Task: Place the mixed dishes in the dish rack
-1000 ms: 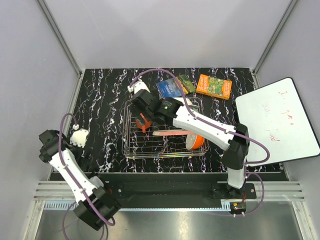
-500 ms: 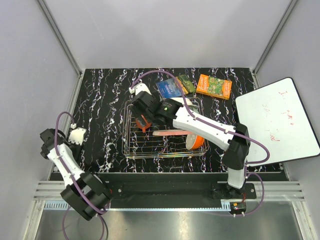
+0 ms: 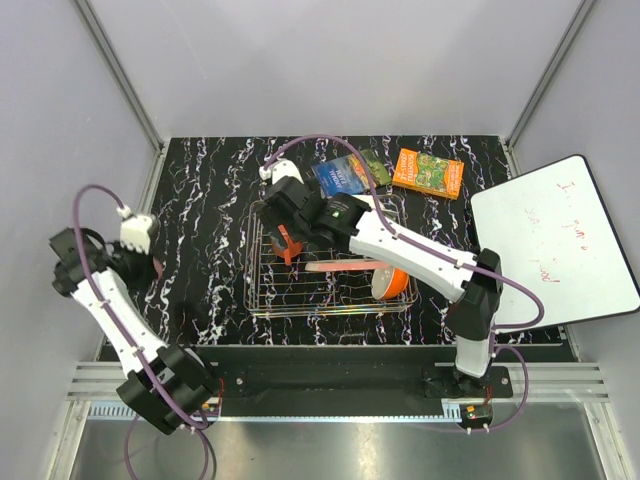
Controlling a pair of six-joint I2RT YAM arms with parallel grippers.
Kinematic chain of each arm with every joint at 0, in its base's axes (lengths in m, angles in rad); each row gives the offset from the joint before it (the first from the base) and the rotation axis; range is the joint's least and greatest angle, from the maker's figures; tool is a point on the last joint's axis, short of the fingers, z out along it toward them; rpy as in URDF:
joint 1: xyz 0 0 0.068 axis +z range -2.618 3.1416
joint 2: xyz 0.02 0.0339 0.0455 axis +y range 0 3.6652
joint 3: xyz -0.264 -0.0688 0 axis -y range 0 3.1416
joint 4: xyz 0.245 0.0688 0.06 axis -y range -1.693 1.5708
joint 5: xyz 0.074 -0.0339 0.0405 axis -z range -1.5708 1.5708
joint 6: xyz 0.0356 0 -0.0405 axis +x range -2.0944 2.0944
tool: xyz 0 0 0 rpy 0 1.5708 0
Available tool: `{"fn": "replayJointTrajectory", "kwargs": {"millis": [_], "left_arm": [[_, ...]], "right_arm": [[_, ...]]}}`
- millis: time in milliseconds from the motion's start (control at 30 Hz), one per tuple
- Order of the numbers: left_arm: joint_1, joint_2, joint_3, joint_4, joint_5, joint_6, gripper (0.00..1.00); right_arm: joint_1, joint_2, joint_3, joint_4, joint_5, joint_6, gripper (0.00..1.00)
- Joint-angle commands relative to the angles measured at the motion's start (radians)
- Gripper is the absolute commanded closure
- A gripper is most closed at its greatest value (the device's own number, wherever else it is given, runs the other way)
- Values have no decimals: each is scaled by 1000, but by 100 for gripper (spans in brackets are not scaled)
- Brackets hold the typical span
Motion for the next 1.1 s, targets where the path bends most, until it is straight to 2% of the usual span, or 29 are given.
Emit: {"fn": "replayJointTrajectory", "kwargs": {"millis": [0, 33, 67, 100, 133, 167, 233, 267, 300, 333, 400, 500, 700, 900, 1067], "left_arm": [[-10, 3, 295, -225, 550, 21, 100], [-10, 11, 365, -277, 729, 56, 100], [-8, 26, 387, -358, 811, 109, 100], [-14, 27, 396, -368, 886, 99, 100], [-20, 29, 387, -370, 1022, 76, 100], [-29, 31, 374, -357, 1087, 37, 100], [-94, 55, 357, -313, 1167, -66, 100], [-144, 70, 360, -304, 1169, -99, 100], [-242, 86, 360, -301, 1168, -113, 100], [-284, 110, 343, -304, 1168, -126, 100], [-392, 132, 329, -308, 1169, -137, 100], [-501, 178, 329, -313, 1168, -130, 100], [-579, 261, 419, -440, 1168, 4, 100], [-605, 282, 499, -442, 1169, 1, 100], [-625, 294, 507, -439, 1171, 19, 100]], "right_arm": [[-6, -108, 1, 76, -125, 61, 0], [-8, -155, -31, 113, -173, 81, 0], [-15, -184, -71, 160, -285, 97, 0], [-29, -248, -164, 270, -343, 115, 0], [-41, -281, -214, 332, -396, 170, 0], [-55, -313, -261, 392, -505, 202, 0], [-107, -392, -392, 567, -597, 318, 0], [-124, -415, -436, 634, -692, 365, 0], [-155, -454, -520, 765, -733, 409, 0], [-164, -468, -556, 818, -786, 493, 0], [-175, -485, -626, 971, -816, 554, 0], [-178, -479, -673, 1059, -810, 623, 0], [-179, -406, -680, 1122, -825, 700, 0], [-183, -357, -682, 1141, -845, 723, 0], [-189, -361, -697, 1147, -831, 723, 0]]}}
